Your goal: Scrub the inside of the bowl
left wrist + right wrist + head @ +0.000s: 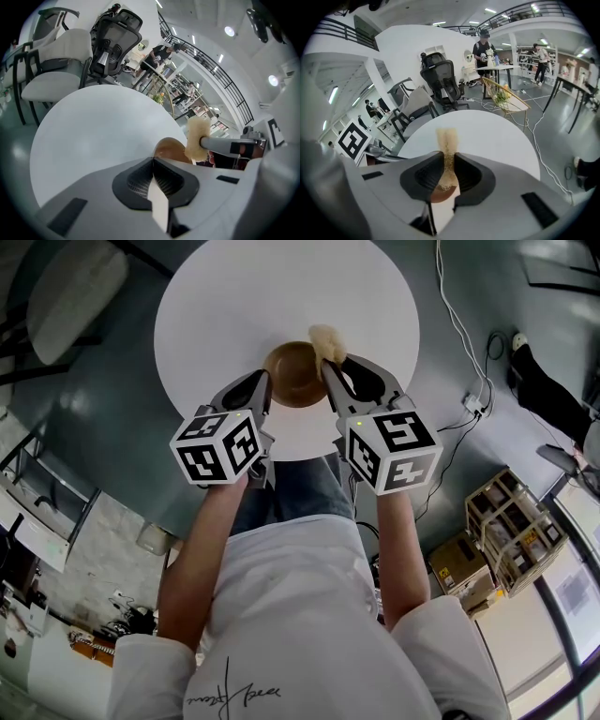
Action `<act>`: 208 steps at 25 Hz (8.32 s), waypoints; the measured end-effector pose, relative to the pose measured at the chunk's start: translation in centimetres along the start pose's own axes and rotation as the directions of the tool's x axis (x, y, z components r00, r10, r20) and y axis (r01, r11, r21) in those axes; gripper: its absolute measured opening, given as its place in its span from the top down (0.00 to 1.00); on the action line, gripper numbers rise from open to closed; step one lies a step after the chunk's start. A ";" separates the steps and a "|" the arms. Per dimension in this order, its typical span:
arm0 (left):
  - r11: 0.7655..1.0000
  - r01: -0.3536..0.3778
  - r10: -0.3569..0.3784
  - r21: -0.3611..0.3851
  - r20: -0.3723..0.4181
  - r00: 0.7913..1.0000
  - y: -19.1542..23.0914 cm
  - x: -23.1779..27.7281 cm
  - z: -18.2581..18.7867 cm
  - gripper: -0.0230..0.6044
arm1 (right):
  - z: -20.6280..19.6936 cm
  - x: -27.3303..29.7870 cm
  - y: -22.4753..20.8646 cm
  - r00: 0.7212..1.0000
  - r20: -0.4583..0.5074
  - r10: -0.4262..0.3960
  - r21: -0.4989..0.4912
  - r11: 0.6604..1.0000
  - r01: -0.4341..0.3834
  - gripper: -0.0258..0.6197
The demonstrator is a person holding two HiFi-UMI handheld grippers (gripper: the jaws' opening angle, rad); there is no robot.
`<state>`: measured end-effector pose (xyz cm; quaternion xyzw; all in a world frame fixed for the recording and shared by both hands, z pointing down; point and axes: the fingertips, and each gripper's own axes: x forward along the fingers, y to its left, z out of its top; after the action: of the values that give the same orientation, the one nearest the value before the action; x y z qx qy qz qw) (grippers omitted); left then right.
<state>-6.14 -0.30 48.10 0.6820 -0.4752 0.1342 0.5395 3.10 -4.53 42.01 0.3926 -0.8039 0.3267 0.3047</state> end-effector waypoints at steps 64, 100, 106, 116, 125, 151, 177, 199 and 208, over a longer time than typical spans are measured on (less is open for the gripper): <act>0.998 -0.011 0.014 -0.062 0.053 0.998 0.7 -0.3 1.6 0.94 | -6.7 -0.8 3.2 0.984 -0.179 -0.014 -0.179 0.984 -0.019 0.83; 0.997 -0.021 0.026 -0.071 0.066 0.997 0.8 -0.2 1.7 0.94 | -7.1 0.6 7.0 0.978 -0.187 0.095 -0.135 0.983 -0.121 0.83; 0.997 -0.018 0.024 -0.078 0.067 0.997 0.9 -0.3 1.5 0.94 | -7.1 0.9 7.4 0.977 -0.188 0.106 -0.130 0.983 -0.132 0.83; 0.997 -0.017 0.022 -0.080 0.068 0.997 1.2 -0.3 1.5 0.95 | -6.9 1.3 7.5 0.978 -0.178 0.112 -0.122 0.983 -0.135 0.82; 0.996 -0.012 0.018 -0.088 0.061 0.998 1.2 -0.5 1.4 0.95 | -6.7 0.8 7.1 0.975 -0.181 0.126 -0.126 0.981 -0.150 0.82; 0.998 0.018 -0.016 -0.065 0.044 0.999 0.8 -0.3 2.2 0.94 | -6.0 0.0 4.1 0.971 -0.202 0.128 -0.129 0.979 -0.156 0.83; 0.998 0.036 -0.035 -0.046 0.023 0.999 0.2 0.3 2.3 0.94 | -4.4 -0.3 0.3 0.976 -0.206 0.071 -0.218 0.969 -0.117 0.83; 0.995 0.093 -0.093 -0.021 0.013 0.996 -0.4 -0.3 2.6 0.81 | -3.4 -0.5 -0.7 0.986 -0.163 0.036 -0.177 0.982 -0.065 0.82; 0.996 0.089 -0.089 -0.002 0.029 0.996 -1.1 -2.1 3.1 0.81 | -3.3 -1.5 0.5 0.990 -0.137 0.040 -0.150 0.987 -0.060 0.83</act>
<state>-7.41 -1.98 44.81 0.7035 -0.4524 0.0997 0.5389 4.22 -1.12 42.68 0.3248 -0.8141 0.2968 0.3789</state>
